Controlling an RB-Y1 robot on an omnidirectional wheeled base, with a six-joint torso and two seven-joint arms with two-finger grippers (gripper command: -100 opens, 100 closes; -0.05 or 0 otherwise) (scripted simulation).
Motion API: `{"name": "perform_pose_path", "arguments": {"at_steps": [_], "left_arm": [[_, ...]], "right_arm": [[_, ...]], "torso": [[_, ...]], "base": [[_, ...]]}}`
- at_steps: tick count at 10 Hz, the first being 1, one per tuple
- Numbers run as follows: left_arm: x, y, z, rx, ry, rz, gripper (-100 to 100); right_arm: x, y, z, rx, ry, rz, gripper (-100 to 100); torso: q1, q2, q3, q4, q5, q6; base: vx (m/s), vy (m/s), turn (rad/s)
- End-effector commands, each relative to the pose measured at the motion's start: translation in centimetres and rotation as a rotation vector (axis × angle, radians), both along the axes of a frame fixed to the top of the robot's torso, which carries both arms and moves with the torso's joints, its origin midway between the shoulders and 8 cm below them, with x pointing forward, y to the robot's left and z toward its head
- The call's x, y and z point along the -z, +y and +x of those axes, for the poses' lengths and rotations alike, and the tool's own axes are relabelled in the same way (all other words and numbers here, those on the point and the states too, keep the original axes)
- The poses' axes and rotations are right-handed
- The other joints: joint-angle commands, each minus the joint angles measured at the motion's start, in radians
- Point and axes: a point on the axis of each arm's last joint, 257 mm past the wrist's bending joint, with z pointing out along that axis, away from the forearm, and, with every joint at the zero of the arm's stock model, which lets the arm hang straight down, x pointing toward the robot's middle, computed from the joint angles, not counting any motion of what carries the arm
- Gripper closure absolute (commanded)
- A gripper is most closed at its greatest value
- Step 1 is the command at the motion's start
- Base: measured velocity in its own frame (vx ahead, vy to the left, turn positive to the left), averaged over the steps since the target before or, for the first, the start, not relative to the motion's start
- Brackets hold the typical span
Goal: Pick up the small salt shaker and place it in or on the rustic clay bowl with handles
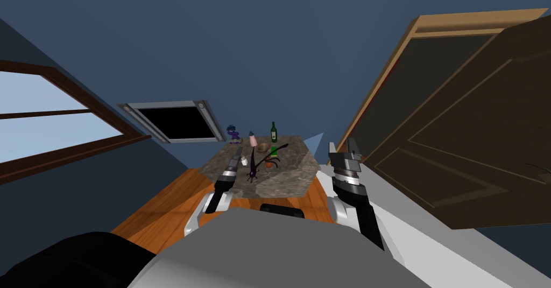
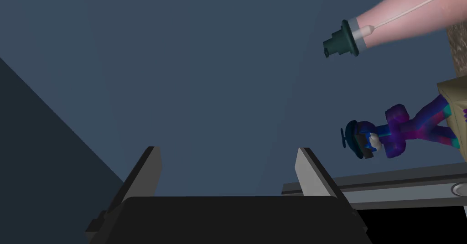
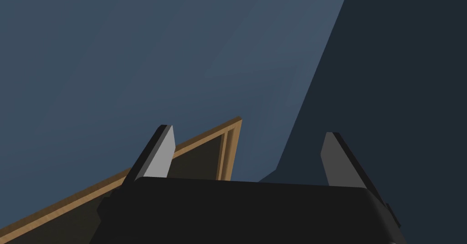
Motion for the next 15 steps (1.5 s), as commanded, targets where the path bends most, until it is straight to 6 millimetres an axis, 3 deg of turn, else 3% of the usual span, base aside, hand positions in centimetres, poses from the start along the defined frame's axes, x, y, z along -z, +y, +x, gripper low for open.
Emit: {"name": "perform_pose_path", "arguments": {"at_steps": [1, 3, 9, 15], "left_arm": [[1.6, 0.9, 0.0, -0.022, 0.028, 0.031, -100], [2.7, 1.4, 0.1, -0.041, 0.052, 0.055, -100], [9.1, 3.7, 0.2, -0.121, 0.186, 0.202, -100], [14.0, 3.4, 0.5, -0.136, 0.287, 0.354, -100]], "right_arm": [[0.0, 0.0, 0.0, 0.000, 0.000, 0.000, 0], [0.0, 0.0, 0.0, 0.000, 0.000, 0.000, 0], [0.0, 0.0, 0.0, 0.000, 0.000, 0.000, 0], [0.0, 0.0, 0.0, 0.000, 0.000, 0.000, 0]], "torso": [[0.000, 0.000, 0.000, 0.000, 0.000, 0.000], [0.000, 0.000, 0.000, 0.000, 0.000, 0.000], [0.000, -0.002, -0.001, 0.000, 0.000, 0.000], [0.000, -0.006, -0.003, -0.001, 0.000, 0.000]], "base": [[-0.034, 0.003, -0.015], [-0.037, 0.005, -0.016], [-0.026, 0.006, 0.005], [0.028, 0.005, 0.060]]}}
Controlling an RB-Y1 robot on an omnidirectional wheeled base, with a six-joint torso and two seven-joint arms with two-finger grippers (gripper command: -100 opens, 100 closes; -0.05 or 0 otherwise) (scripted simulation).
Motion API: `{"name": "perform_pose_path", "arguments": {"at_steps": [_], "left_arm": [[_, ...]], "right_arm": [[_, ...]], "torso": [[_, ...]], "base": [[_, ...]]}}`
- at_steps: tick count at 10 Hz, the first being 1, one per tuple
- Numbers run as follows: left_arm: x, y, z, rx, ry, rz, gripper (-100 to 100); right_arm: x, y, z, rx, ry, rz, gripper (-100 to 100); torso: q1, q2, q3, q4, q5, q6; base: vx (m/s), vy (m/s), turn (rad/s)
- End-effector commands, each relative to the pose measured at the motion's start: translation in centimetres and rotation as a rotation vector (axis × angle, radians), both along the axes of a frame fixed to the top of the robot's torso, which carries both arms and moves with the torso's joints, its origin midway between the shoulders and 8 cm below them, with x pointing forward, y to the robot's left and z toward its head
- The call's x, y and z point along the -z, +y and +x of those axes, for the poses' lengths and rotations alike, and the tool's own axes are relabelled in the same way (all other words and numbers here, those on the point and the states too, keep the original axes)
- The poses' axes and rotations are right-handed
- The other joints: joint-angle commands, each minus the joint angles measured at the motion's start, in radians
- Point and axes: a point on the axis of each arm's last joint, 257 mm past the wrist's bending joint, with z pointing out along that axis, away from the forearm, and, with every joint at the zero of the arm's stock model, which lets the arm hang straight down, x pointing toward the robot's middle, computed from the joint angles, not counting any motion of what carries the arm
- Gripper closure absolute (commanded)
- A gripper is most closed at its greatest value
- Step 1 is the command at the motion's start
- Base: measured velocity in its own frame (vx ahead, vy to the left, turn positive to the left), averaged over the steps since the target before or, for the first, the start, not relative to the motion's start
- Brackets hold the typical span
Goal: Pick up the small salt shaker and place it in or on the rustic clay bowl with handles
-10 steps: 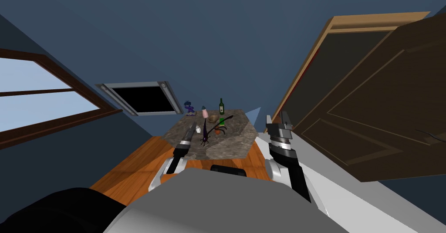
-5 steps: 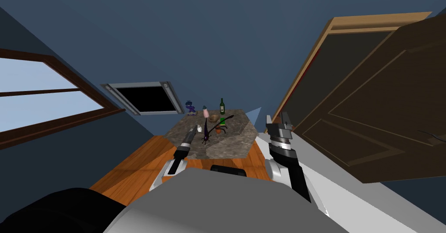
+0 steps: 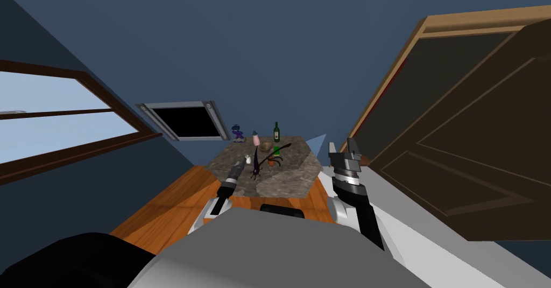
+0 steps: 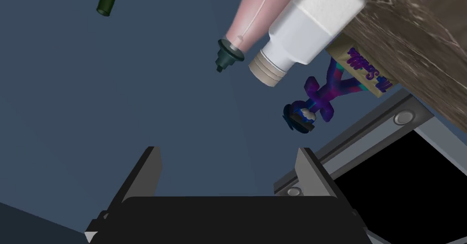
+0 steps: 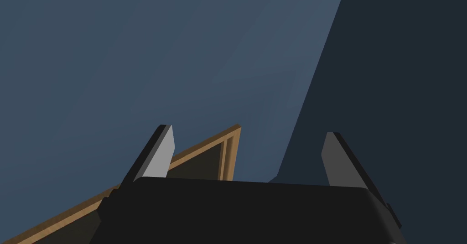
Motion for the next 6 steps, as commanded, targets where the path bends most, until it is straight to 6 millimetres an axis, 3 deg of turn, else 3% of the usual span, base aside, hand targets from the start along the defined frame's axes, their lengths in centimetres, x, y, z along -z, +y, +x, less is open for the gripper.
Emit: {"name": "perform_pose_path", "arguments": {"at_steps": [1, 6], "left_arm": [[1.3, -0.4, 0.1, 0.004, 0.026, 0.041, -100], [4.3, -2.4, 0.5, 0.035, 0.087, 0.153, -100]], "right_arm": [[0.0, 0.0, 0.0, 0.000, 0.000, 0.000, 0], [0.0, 0.0, 0.0, 0.000, 0.000, 0.000, 0]], "torso": [[0.000, 0.000, 0.000, 0.000, 0.000, 0.000], [0.001, -0.002, -0.001, 0.000, 0.000, 0.000]], "base": [[0.064, 0.006, 0.084], [0.072, 0.009, 0.092]]}}
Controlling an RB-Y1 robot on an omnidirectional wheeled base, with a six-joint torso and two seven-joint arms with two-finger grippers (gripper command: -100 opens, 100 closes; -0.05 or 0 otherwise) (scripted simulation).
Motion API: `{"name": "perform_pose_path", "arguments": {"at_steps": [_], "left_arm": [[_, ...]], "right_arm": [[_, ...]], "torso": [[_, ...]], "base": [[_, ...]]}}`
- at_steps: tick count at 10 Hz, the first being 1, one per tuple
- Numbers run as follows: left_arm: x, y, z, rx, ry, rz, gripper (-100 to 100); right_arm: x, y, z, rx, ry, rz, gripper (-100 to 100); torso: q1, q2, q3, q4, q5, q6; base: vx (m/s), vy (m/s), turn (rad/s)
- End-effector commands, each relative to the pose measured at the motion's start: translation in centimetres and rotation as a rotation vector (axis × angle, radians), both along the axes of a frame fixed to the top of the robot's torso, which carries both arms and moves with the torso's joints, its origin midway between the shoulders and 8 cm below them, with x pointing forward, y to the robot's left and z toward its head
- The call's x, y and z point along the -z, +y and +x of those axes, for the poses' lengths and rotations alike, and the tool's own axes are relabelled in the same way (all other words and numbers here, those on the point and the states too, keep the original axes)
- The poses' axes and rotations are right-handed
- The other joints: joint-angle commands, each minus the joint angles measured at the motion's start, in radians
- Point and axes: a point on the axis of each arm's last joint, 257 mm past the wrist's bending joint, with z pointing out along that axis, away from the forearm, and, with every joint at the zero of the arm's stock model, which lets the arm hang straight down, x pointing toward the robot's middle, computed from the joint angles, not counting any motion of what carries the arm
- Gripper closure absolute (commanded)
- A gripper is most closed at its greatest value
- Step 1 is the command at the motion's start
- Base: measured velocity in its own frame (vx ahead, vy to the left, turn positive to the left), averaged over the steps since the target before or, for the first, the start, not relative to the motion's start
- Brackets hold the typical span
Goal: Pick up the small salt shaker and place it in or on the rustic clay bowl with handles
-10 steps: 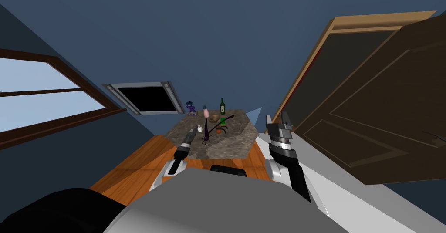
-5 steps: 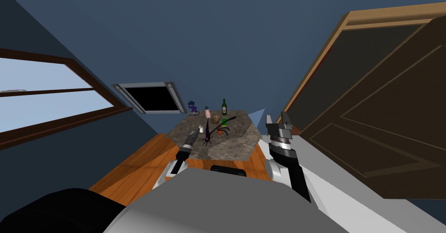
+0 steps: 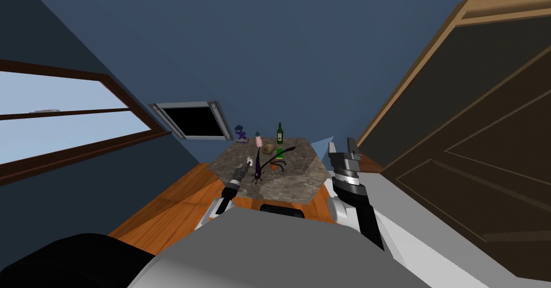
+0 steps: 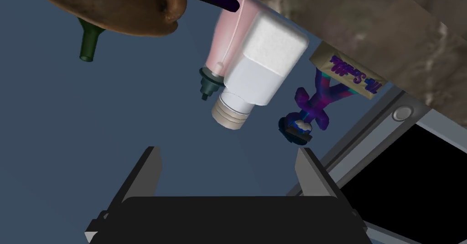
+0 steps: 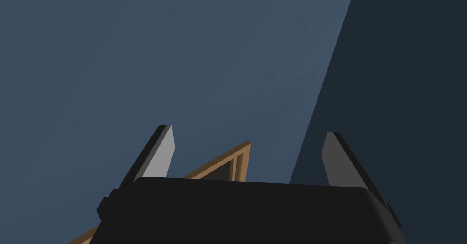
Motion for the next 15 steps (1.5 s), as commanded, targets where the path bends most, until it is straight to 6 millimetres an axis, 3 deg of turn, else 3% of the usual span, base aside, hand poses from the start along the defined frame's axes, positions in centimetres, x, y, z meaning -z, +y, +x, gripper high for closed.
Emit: {"name": "perform_pose_path", "arguments": {"at_steps": [1, 5, 6, 7, 8, 10, 11, 15], "left_arm": [[0.7, -0.8, 0.1, 0.013, 0.016, 0.038, -100], [3.0, -2.6, 0.2, 0.056, 0.061, 0.142, -100], [2.7, -2.3, 0.2, 0.049, 0.055, 0.123, -100], [2.8, -2.3, 0.2, 0.050, 0.056, 0.128, 0], [2.4, -1.4, 1.0, 0.021, 0.056, 0.127, -100], [2.4, -1.3, 1.1, 0.018, 0.054, 0.126, -100], [2.4, -1.2, 1.2, 0.015, 0.055, 0.127, 100], [2.4, -1.2, 1.2, 0.016, 0.055, 0.131, 100]], "right_arm": [[0.0, 0.0, 0.0, 0.000, 0.000, 0.000, 0], [0.0, 0.0, 0.0, 0.000, 0.000, 0.000, 0], [0.0, 0.0, 0.0, 0.000, 0.000, 0.000, 0], [0.0, 0.0, 0.0, 0.000, 0.000, 0.000, 0], [0.0, 0.0, 0.0, 0.000, 0.000, 0.000, 0], [0.0, 0.0, 0.0, 0.000, 0.000, 0.000, 0], [0.0, 0.0, 0.0, 0.000, 0.000, 0.000, 0], [0.0, 0.0, 0.0, 0.000, 0.000, 0.000, 0]], "torso": [[0.000, 0.000, 0.000, 0.000, 0.000, 0.000], [-0.001, -0.001, 0.000, 0.000, 0.000, 0.000], [0.000, 0.000, 0.000, 0.000, 0.000, 0.000], [0.000, 0.002, 0.001, 0.000, 0.000, 0.000], [0.000, 0.004, 0.002, 0.001, 0.000, 0.000], [0.000, 0.005, 0.003, 0.001, 0.000, 0.001], [0.000, 0.005, 0.003, 0.001, 0.000, 0.000], [0.001, 0.005, 0.003, 0.001, 0.001, 0.000]], "base": [[0.077, 0.011, 0.084], [0.077, 0.001, 0.100], [0.029, -0.001, 0.017], [0.006, 0.000, -0.003], [0.003, 0.004, -0.175], [0.000, 0.011, -0.142], [0.000, 0.000, 0.000], [0.000, 0.000, 0.000]]}}
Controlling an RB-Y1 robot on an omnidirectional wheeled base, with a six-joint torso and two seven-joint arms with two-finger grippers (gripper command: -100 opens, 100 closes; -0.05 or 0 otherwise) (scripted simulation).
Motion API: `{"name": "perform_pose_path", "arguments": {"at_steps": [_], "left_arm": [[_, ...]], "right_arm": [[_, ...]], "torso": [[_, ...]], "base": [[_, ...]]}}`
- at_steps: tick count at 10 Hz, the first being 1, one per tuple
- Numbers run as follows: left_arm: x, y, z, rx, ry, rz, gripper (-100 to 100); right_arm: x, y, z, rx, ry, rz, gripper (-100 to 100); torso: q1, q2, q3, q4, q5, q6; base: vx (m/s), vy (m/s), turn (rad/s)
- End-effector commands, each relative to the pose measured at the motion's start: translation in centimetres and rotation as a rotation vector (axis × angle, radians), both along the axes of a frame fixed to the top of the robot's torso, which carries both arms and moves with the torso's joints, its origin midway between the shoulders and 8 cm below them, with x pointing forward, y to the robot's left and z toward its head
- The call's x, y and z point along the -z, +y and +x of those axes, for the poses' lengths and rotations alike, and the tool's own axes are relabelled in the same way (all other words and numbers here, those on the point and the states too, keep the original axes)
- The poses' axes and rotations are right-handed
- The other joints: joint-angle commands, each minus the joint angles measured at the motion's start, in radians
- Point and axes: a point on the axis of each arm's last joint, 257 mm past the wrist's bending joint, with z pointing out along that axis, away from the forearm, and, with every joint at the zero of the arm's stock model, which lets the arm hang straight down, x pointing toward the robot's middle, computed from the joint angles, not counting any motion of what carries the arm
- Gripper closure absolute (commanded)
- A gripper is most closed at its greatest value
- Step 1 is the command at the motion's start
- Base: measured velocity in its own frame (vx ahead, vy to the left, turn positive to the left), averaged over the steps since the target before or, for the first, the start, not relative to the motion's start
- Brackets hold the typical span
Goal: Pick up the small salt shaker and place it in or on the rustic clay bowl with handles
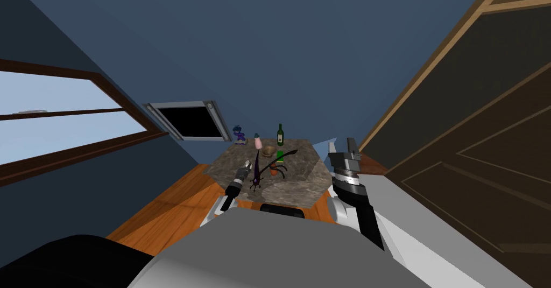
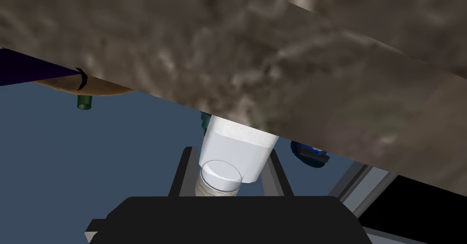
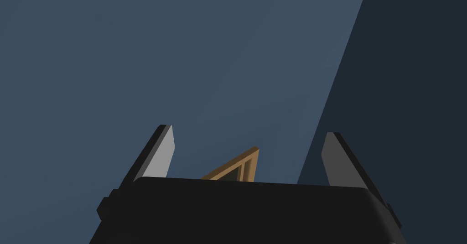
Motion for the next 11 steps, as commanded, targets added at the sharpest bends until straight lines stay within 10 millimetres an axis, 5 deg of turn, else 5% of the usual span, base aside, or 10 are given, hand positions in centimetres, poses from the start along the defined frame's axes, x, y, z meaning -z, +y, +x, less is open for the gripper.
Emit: {"name": "perform_pose_path", "arguments": {"at_steps": [1, 2, 3, 4, 5, 11], "left_arm": [[0.0, 0.0, 0.0, 0.000, 0.000, 0.000, 0], [0.2, -0.6, -0.6, 0.019, 0.002, -0.004, 100], [0.2, -0.4, -0.2, 0.011, 0.000, -0.002, 100], [0.2, -0.5, -0.3, 0.012, 0.001, -0.002, 0], [-1.0, -0.2, 0.8, 0.021, -0.023, 0.021, 100], [-6.4, 1.4, 5.1, 0.034, -0.119, 0.120, 100]], "right_arm": [[0.0, 0.0, 0.0, 0.000, 0.000, 0.000, 0], [0.0, 0.0, 0.0, 0.000, 0.000, 0.000, 0], [0.0, 0.0, 0.0, 0.000, 0.000, 0.000, 0], [0.0, 0.0, 0.0, 0.000, 0.000, 0.000, 0], [0.0, 0.0, 0.0, 0.000, 0.000, 0.000, 0], [0.0, 0.0, 0.0, 0.000, 0.000, 0.000, 0]], "torso": [[0.000, 0.000, 0.000, 0.000, 0.000, 0.000], [0.000, 0.000, 0.000, 0.000, 0.000, 0.000], [0.000, 0.000, 0.000, 0.000, 0.000, -0.002], [0.000, 0.000, 0.000, 0.000, 0.000, 0.000], [0.000, 0.000, 0.000, 0.000, 0.000, 0.000], [-0.002, 0.016, 0.010, 0.004, -0.001, 0.002]], "base": [[0.000, 0.000, 0.000], [0.001, -0.003, 0.204], [-0.001, -0.007, 0.062], [0.000, 0.000, 0.000], [-0.102, -0.004, -0.105], [-0.206, -0.004, -0.131]]}}
